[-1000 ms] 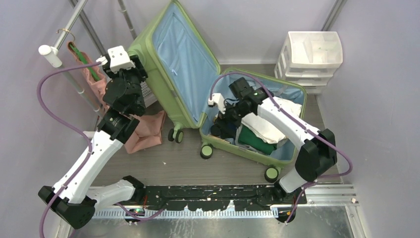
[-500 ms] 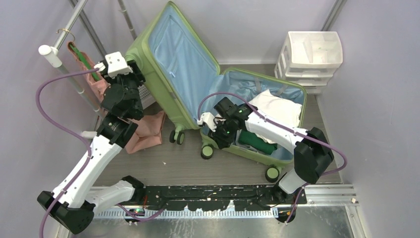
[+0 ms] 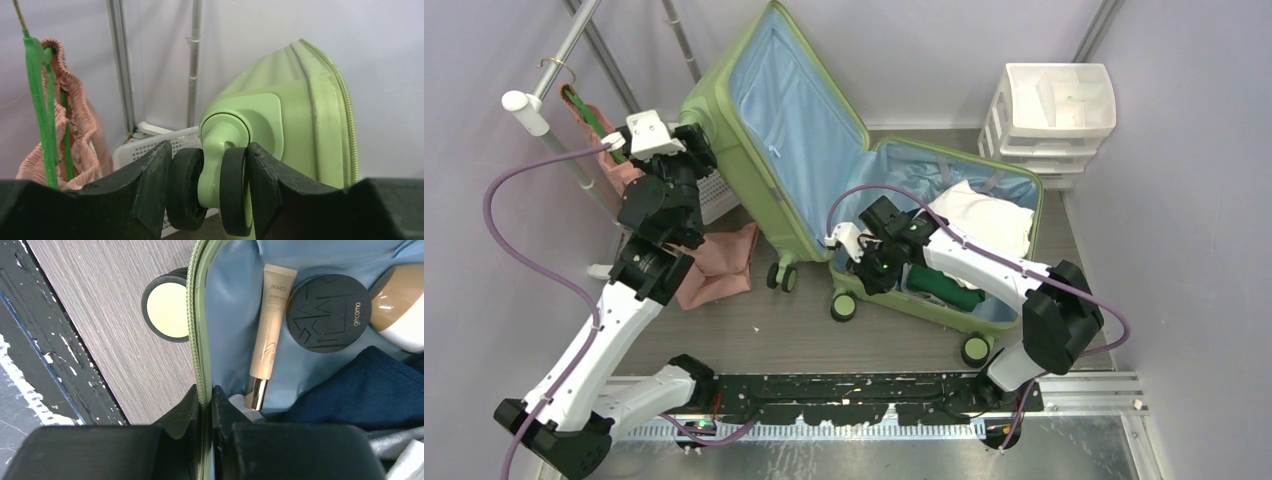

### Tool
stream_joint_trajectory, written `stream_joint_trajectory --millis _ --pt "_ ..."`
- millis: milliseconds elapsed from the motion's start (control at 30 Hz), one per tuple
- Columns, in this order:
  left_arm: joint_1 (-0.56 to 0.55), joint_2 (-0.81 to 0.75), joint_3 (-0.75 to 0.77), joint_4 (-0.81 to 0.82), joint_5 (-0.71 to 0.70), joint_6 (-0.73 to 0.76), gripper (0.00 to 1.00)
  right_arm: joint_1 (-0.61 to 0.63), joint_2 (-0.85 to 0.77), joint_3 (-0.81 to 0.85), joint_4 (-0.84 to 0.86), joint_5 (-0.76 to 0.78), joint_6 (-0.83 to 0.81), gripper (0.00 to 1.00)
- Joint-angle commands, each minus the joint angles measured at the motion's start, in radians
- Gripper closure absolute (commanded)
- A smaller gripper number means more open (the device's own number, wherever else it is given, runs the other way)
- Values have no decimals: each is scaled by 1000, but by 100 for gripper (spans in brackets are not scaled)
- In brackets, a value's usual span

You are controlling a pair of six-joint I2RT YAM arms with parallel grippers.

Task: Open, take out, and arrange the luggage
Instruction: Open the luggage at the center of the board.

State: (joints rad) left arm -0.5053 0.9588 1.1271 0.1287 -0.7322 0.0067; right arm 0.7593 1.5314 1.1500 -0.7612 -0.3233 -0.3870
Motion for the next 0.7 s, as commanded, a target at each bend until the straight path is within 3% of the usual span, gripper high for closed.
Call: stream_joint_trajectory --millis 0,67,200,333,400,533,667 --pt "-19 -4 19 -106 236 -95 100 4 -15 -23 87 -83 76 94" --pt "-19 -12 28 -124 300 -121 100 4 -22 -22 75 -131 75 89" --pt "-19 -35 27 -126 400 -161 100 -4 -88 -4 48 -204 28 60" --pt "-19 -57 26 -126 490 -175 100 -62 -186 33 7 -250 -31 38" --pt "-19 -65 28 -151 525 -175 100 -143 -226 72 0 -294 -44 30" --pt "-19 -75 27 -157 582 -178 100 -384 -228 186 64 -359 -66 4" --pt "-19 -66 36 -153 634 -185 100 -587 -21 405 170 -426 -57 0"
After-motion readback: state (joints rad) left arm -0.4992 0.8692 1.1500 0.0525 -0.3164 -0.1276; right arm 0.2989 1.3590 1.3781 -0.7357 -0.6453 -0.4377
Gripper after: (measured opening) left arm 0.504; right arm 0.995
